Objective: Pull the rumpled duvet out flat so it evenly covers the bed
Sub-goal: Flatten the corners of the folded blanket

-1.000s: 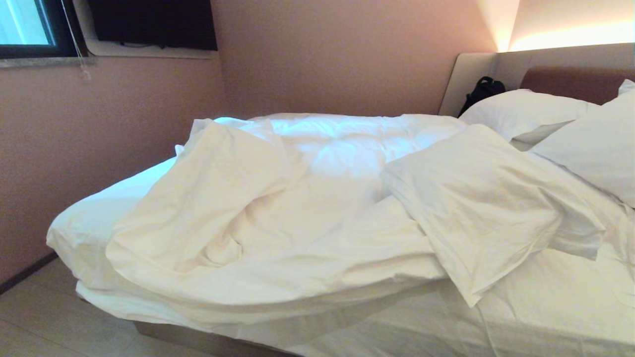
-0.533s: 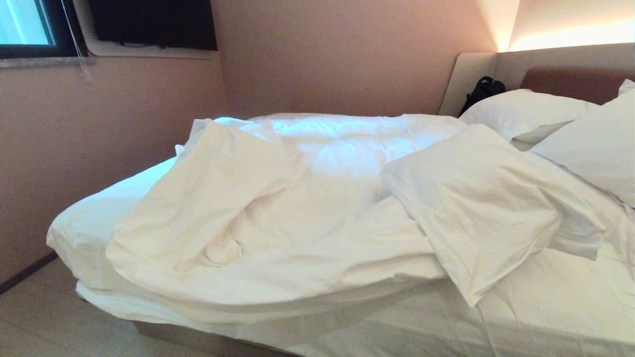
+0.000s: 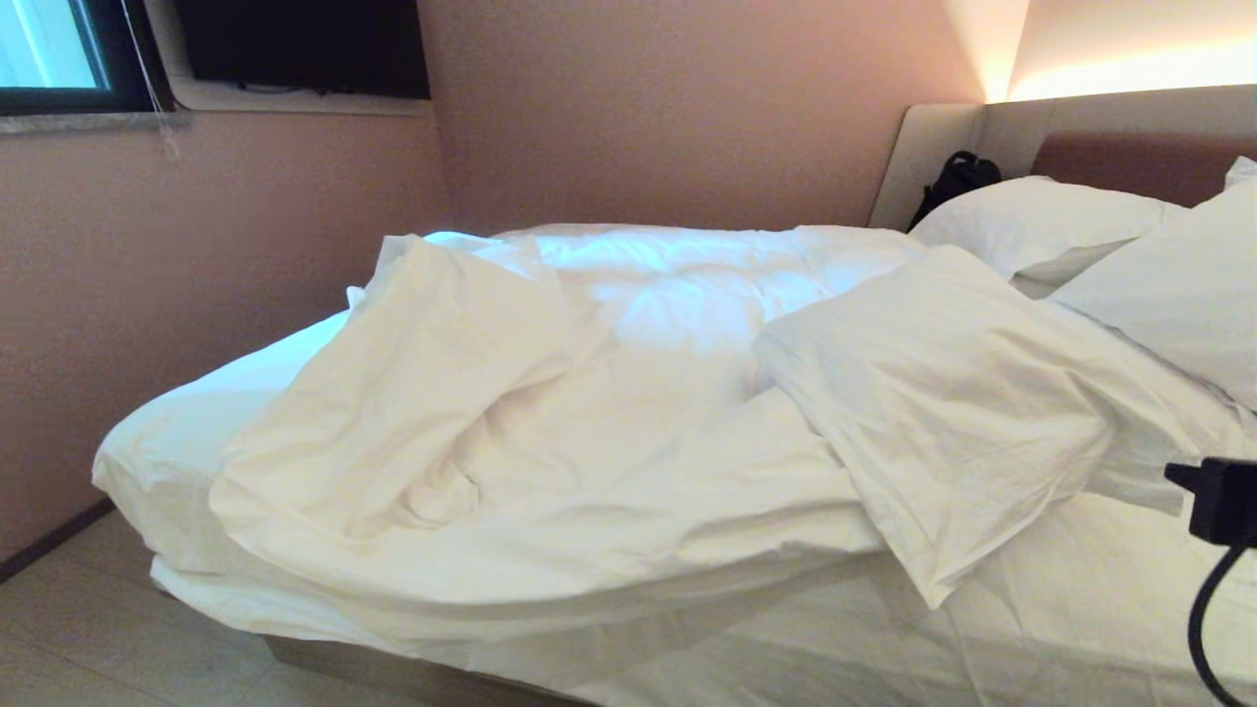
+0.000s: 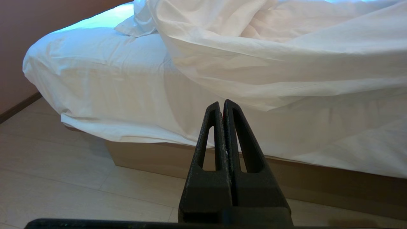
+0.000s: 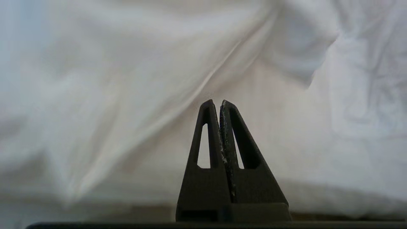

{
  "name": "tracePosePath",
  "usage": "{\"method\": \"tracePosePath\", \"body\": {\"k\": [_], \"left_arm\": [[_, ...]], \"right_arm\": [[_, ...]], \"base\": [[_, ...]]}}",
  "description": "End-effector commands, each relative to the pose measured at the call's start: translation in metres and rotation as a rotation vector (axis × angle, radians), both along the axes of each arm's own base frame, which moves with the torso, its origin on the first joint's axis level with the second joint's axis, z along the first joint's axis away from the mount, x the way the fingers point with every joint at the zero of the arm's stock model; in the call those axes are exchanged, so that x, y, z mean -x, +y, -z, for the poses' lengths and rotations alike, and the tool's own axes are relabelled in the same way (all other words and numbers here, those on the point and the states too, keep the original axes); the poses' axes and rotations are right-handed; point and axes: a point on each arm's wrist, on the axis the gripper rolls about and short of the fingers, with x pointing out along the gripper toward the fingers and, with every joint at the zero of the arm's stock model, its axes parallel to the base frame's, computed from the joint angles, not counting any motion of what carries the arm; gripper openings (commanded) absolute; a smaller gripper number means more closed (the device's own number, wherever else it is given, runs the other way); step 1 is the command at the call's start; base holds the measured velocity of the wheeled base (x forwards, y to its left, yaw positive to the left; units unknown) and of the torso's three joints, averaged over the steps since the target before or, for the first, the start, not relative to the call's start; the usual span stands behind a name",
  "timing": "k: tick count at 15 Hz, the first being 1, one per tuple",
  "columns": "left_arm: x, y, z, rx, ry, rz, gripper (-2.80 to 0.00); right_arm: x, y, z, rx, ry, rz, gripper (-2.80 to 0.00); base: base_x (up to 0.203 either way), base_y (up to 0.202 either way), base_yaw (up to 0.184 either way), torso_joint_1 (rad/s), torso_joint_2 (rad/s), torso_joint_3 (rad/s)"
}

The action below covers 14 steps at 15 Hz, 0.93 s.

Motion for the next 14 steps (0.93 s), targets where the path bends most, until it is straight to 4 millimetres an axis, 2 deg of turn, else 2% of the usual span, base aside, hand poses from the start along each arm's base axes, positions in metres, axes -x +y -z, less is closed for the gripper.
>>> {"method": "tracePosePath", "body": {"k": [1,4,11,12,14], "left_arm": [[0.0,0.0,0.0,0.0,0.0,-0.001,-2.8],[0.0,0.0,0.0,0.0,0.0,-0.001,-2.8],[0.0,0.0,0.0,0.0,0.0,-0.001,-2.8],[0.0,0.0,0.0,0.0,0.0,-0.001,-2.8],[0.0,0.0,0.0,0.0,0.0,-0.001,-2.8]], "right_arm": [[-0.045,-0.033,0.007,-0.046,0.056,0.021,-2.8],[-0.064,-0.073,0.012,-0.074,0.078,-0.004,-2.8],[-0.09,-0.122,0.034,-0.162,0.104,-0.041,-2.8],[-0.092,-0.125,0.035,-0.164,0.106,-0.036,0.0],[-0.09,-0.129,0.034,-0.16,0.101,-0.025,0.0]], "base": [[0.0,0.0,0.0,0.0,0.0,0.0],[0.0,0.0,0.0,0.0,0.0,0.0],[0.0,0.0,0.0,0.0,0.0,0.0],[0.0,0.0,0.0,0.0,0.0,0.0],[0.0,0.0,0.0,0.0,0.0,0.0]]}}
